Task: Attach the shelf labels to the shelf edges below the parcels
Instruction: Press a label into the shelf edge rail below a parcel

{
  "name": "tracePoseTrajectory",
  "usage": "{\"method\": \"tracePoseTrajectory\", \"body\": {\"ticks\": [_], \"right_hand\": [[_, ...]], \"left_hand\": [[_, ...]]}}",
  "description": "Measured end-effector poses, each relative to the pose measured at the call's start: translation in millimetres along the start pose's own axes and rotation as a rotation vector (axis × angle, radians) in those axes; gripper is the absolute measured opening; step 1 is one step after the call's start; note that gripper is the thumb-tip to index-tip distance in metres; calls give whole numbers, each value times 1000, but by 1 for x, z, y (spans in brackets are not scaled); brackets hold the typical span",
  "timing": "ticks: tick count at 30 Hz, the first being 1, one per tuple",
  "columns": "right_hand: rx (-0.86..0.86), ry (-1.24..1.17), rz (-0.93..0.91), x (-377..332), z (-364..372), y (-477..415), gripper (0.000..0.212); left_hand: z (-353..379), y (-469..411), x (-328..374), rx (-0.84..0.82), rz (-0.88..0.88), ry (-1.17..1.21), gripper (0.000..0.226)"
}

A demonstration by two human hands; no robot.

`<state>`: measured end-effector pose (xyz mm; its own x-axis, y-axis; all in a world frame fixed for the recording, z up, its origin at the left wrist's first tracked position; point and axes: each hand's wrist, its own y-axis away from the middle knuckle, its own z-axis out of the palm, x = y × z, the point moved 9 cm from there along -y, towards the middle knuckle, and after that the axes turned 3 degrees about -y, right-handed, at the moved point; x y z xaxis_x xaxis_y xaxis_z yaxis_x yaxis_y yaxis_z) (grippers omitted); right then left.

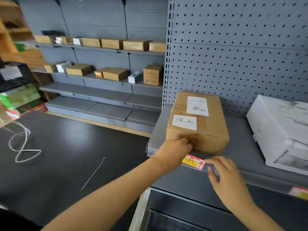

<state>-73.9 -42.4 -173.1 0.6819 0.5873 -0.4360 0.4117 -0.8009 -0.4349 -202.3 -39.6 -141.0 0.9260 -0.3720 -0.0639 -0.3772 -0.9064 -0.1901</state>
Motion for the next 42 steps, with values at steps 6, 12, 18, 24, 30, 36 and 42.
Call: {"method": "tracePoseTrajectory", "body": {"ticks": [6,12,18,24,30,36,42], "right_hand": [[34,51,72,-3,2,0,17],[18,96,52,-4,-1,-11,13],[-39,216,-60,-19,9,-20,16],[-62,259,-82,-24,14,-19,18],[-60,251,-72,-28,13,-10,28],[-54,298,-101,-28,17,-1,43],[-61,282,-100,-31,21,-2,43]], "left_hand": [[1,1,7,105,148,77,28],[6,1,14,195,94,148,39],[21,16,1,264,53,206,37],[27,22,-1,273,23,191,34],[36,29,3,276,13,174,40],[47,40,7,234,8,200,60],[48,40,13,248,-4,189,48]]}}
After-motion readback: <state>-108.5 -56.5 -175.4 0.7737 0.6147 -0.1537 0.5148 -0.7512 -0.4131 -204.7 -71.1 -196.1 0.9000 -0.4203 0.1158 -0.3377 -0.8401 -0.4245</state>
